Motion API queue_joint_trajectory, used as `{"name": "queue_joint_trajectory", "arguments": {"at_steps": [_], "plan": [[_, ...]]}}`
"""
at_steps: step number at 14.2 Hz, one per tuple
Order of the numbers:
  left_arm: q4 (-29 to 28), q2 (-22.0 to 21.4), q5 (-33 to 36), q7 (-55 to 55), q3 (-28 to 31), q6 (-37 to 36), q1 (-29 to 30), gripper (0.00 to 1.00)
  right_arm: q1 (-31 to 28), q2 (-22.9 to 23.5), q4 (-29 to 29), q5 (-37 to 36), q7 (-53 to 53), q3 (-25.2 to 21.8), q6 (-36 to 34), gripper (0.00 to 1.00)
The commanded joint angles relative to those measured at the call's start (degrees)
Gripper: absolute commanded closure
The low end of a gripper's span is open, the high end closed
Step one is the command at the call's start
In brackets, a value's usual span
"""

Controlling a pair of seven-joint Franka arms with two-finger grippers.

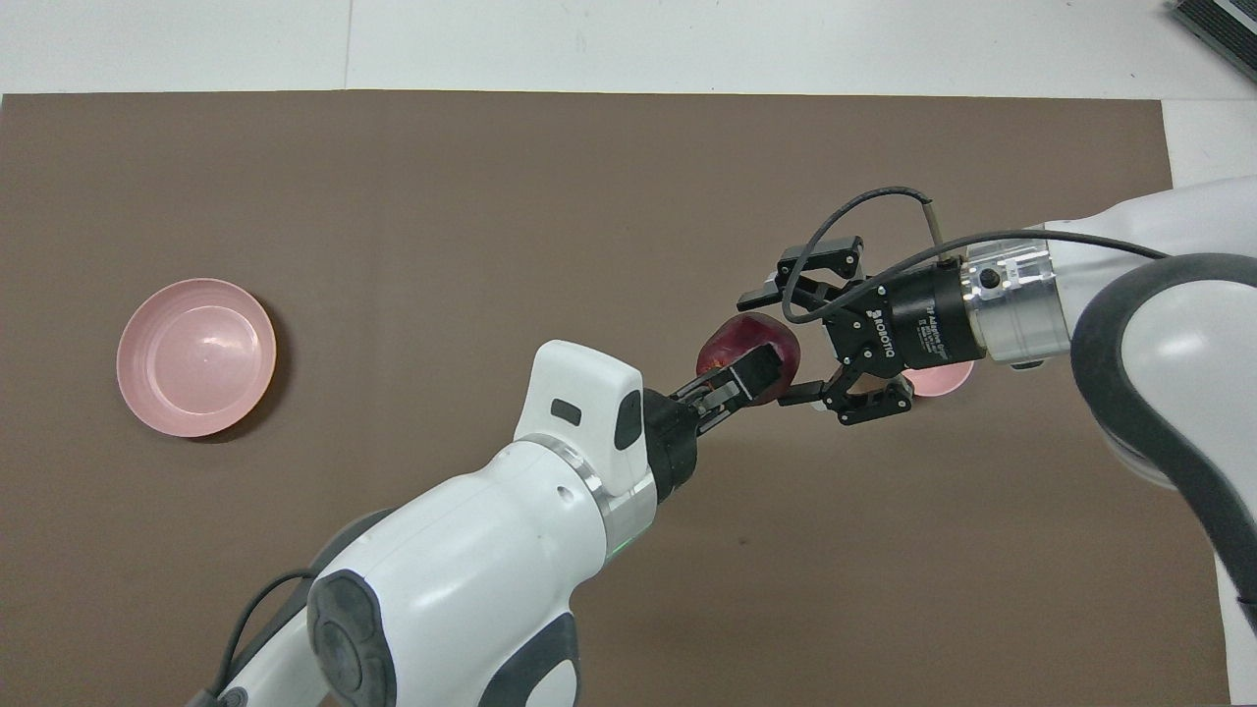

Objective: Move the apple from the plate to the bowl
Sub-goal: 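Grasp the apple with the right gripper from the left gripper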

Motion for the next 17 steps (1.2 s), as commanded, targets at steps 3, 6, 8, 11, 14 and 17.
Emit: {"name": "queue_joint_trajectory", "arguments": {"at_steps": [3,6,8,11,14,17], "plan": [[0.9,0.4,-0.8,-0.7,0.5,1.2,-1.1,1.00,1.0,-1.1,-1.5,1.3,1.2,0.1,1.1,0.00],[0.7,0.4,-0.8,-1.1,0.4,0.9,-1.1,1.00,1.7,-0.8,-1.5,1.2,0.6,0.1,0.8,0.00],[0.7,0.4,-0.8,-1.1,0.5,1.0,-1.1,1.00,1.7,-0.8,-1.6,1.1,0.3,0.1,0.7,0.00],[0.6,0.4,-0.8,-1.5,0.4,0.5,-1.1,1.00,0.9,-0.3,-1.0,1.2,-5.1,0.1,-1.3,1.00],[0.6,0.4,-0.8,-1.8,0.5,0.5,-1.0,1.00,0.7,-0.1,-0.7,1.2,-5.2,0.1,-1.4,1.00],[0.3,0.3,-0.8,-1.8,0.5,0.5,-1.0,0.99,0.7,-0.1,-0.6,1.2,-5.2,0.1,-1.4,1.00]]}}
